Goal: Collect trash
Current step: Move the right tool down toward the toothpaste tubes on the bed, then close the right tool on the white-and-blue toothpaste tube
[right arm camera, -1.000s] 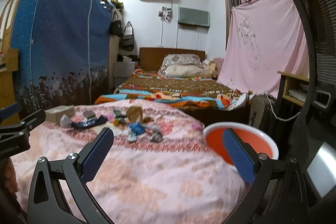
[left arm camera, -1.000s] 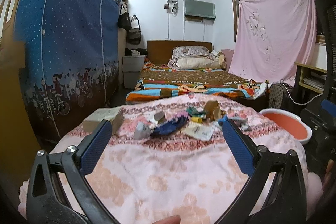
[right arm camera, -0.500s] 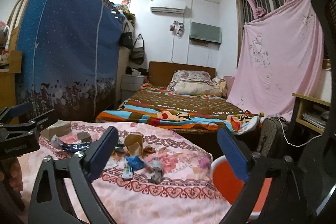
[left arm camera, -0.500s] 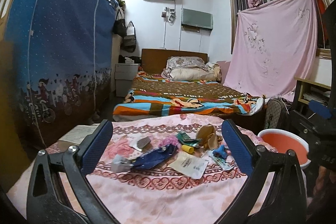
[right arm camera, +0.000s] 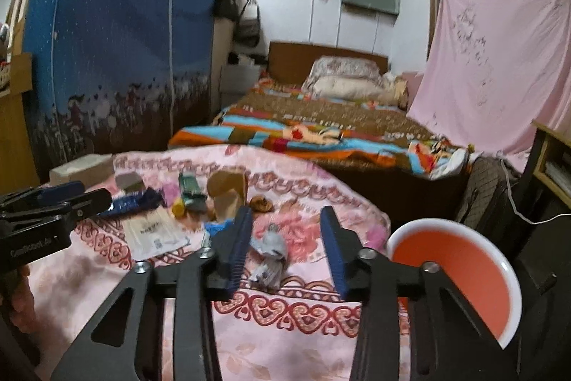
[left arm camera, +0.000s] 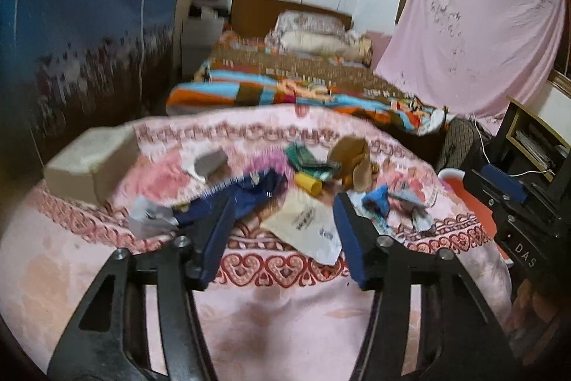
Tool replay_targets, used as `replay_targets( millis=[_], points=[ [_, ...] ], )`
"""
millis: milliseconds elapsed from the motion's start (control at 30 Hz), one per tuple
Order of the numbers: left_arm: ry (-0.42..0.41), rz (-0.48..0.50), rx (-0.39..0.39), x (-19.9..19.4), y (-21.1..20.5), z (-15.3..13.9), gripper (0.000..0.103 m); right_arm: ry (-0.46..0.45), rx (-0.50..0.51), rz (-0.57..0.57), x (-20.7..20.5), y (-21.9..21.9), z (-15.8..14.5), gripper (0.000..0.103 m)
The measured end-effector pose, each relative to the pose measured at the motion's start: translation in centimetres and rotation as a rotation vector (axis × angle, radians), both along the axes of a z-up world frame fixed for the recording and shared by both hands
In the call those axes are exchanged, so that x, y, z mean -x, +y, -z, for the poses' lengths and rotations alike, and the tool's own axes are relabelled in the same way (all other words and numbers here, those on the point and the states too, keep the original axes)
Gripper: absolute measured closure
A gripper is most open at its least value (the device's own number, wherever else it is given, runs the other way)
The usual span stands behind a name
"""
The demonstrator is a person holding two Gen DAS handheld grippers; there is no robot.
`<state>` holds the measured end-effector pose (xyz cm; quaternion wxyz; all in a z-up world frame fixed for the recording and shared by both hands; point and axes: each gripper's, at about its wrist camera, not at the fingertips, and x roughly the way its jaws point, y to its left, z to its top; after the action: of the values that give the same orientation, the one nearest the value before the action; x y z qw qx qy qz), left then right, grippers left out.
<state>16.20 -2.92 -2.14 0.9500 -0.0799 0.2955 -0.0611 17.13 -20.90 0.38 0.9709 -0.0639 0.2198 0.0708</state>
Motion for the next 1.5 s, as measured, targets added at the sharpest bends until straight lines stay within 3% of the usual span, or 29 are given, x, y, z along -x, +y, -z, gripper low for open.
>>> replay_targets(
  millis=[400,567,633,667,700,767,1100,1367,1500],
  points=[
    [0.256,0.022,0.033,-3.4,-0.7,3.1,0.068,0.203,0.043,-0.066,-4.2,1.3,2.8,0.071],
    [0.268,0.023,0.064,-3.8,-0.7,3.2,0.069,0.269,0.035,-0.09,-5.3,1.5,3.6,0.071],
    [0.27,0.021,0.067,-3.9,-0.8,3.2,0.077,0.292,0.032,-0.094,-5.6,1.6,3.9,0.077],
    [0.271,0.02,0.067,-4.0,-0.8,3.2,0.087,0.304,0.03,-0.091,-5.8,1.5,4.0,0.085],
    [0.274,0.021,0.075,-4.0,-0.7,3.2,0.095,0.308,0.024,-0.09,-5.8,1.4,4.1,0.086],
    [0.277,0.028,0.099,-4.2,-0.5,3.3,0.101,0.303,0.014,-0.093,-5.6,1.2,4.0,0.092],
    [0.19,0.053,0.153,-2.8,0.0,2.1,0.103,0.218,-0.041,-0.072,-4.0,0.1,2.9,0.099],
    [0.057,0.066,0.101,-0.9,-0.6,0.5,0.103,0.112,-0.054,-0.08,-1.3,0.0,2.1,0.1],
    [0.028,0.075,0.068,-0.5,-0.9,0.0,0.103,0.117,-0.046,-0.09,-1.1,0.3,2.2,0.1]
  ],
)
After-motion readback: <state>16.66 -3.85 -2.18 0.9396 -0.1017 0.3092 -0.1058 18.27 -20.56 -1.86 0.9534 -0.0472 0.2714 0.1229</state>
